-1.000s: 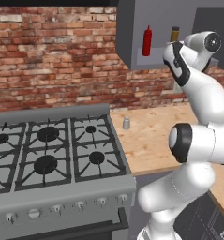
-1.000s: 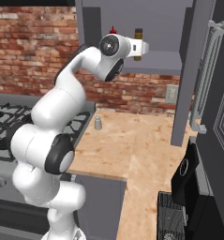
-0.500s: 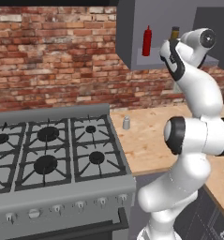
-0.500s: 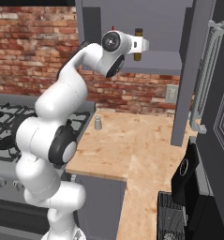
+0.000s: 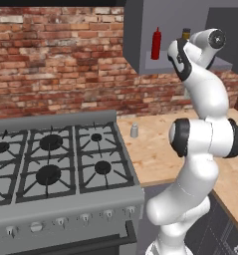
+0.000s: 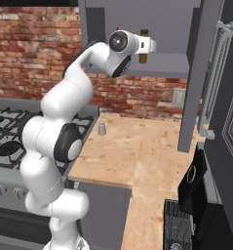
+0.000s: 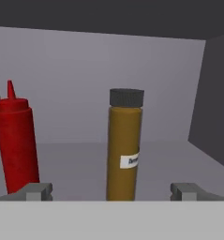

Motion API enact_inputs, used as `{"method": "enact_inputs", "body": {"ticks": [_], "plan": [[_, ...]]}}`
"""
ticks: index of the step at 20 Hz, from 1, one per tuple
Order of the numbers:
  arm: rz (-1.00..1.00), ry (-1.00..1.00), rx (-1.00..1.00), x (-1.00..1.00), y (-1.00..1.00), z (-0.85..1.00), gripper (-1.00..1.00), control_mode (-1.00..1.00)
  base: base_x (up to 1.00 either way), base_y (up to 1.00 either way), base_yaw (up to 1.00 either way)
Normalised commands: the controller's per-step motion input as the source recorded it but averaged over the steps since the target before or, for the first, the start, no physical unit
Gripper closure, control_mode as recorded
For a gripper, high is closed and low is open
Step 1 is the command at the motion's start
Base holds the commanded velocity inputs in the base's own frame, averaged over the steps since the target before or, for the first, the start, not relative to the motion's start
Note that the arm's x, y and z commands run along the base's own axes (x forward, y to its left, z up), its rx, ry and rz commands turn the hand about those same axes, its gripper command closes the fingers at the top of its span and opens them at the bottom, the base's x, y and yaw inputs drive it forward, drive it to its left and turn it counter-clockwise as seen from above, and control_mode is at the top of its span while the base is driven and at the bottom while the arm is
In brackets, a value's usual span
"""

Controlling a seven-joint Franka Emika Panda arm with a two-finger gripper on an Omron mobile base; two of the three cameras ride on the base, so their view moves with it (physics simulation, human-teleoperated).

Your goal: Collect the turmeric, ketchup, and shaker from the cabinet and place them next to the stove.

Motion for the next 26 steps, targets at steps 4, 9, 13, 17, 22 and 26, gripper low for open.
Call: {"method": "enact_inputs", "body": {"ticks": [4, 9, 13, 17, 22, 26], "plan": [[0.0, 0.0, 0.02, 0.19, -0.1, 0.0, -1.0, -1.0, 0.0, 0.0, 0.0], [0.0, 0.0, 0.02, 0.2, -0.09, 0.0, -1.0, -1.0, 0.0, 0.0, 0.0], [0.0, 0.0, 0.01, 0.19, -0.09, 0.0, -1.0, -1.0, 0.0, 0.0, 0.0], [0.0, 0.0, 0.01, 0.2, -0.08, 0.0, -1.0, -1.0, 0.0, 0.0, 0.0], [0.0, 0.01, 0.0, 0.22, -0.04, 0.0, -1.0, -1.0, 0.0, 0.0, 0.0], [0.0, 0.0, 0.0, 0.13, 0.0, 0.0, -1.0, -1.0, 0.0, 0.0, 0.0]]}}
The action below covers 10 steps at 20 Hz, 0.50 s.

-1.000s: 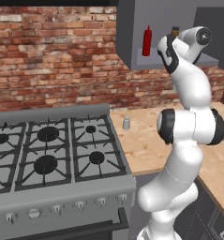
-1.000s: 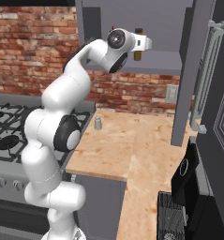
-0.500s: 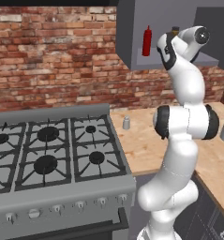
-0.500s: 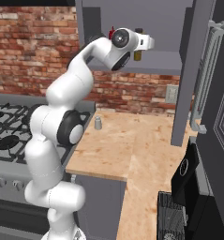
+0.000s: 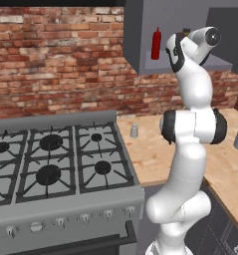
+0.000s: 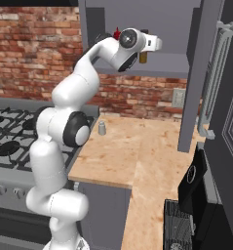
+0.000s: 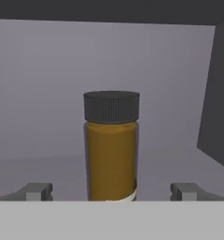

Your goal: Collect the turmeric, ketchup, and shaker from the cabinet and place them next to the stove.

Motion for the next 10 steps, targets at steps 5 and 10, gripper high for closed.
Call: {"method": "enact_inputs", "body": {"ticks": [5, 10], "plan": [[0.0, 0.0, 0.0, 0.1, 0.0, 0.0, -1.0, -1.0, 0.0, 0.0, 0.0], [0.0, 0.01, 0.0, 0.13, 0.0, 0.0, -1.0, -1.0, 0.0, 0.0, 0.0]]}}
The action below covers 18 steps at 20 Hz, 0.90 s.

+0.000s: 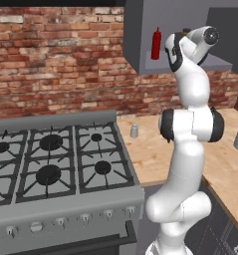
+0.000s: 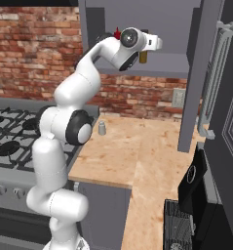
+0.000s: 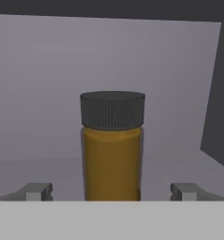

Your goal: Collect the turmeric, ketchup, and shaker from the cabinet and place them next to the stove.

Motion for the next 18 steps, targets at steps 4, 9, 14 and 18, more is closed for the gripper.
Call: {"method": "enact_inputs", "body": {"ticks": [4, 9, 14, 18], "plan": [[0.0, 0.03, 0.0, 0.15, 0.0, -0.01, -1.0, -1.0, 0.0, 0.0, 0.0], [0.0, 0.05, 0.0, 0.14, 0.0, -0.1, 1.0, -1.0, 0.0, 0.0, 0.0], [0.0, 0.01, 0.0, 0.02, 0.0, -0.03, 1.0, -1.0, 0.0, 0.0, 0.0], [0.0, -0.01, 0.0, -0.12, 0.0, 0.0, 1.0, -1.0, 0.0, 0.0, 0.0]]}}
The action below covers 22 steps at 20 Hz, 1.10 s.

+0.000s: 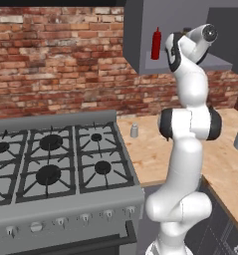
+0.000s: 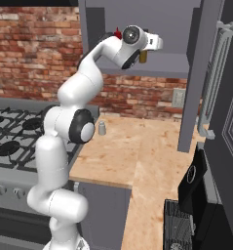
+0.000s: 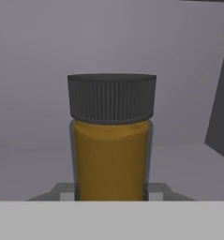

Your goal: Collect the turmeric, ketchup, and shaker from the cabinet and place them next to the stove.

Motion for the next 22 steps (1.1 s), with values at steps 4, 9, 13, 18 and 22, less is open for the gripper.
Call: {"method": "enact_inputs", "body": {"ticks": [4, 9, 13, 18, 22], "plan": [[0.0, -0.04, 0.0, -0.39, 0.0, 0.0, 1.0, -1.0, 0.0, 0.0, 0.0], [0.0, -0.1, 0.0, -0.71, 0.0, 0.0, 1.0, -1.0, 0.0, 0.0, 0.0], [0.0, -0.13, 0.0, -0.85, 0.0, 0.0, 1.0, -1.0, 0.0, 0.0, 0.0], [0.0, -0.05, 0.0, -0.81, 0.0, -0.08, 1.0, -1.0, 0.0, 0.0, 0.0], [0.0, -0.02, 0.0, -0.77, 0.0, -0.11, 1.0, -1.0, 0.0, 0.0, 0.0]]}}
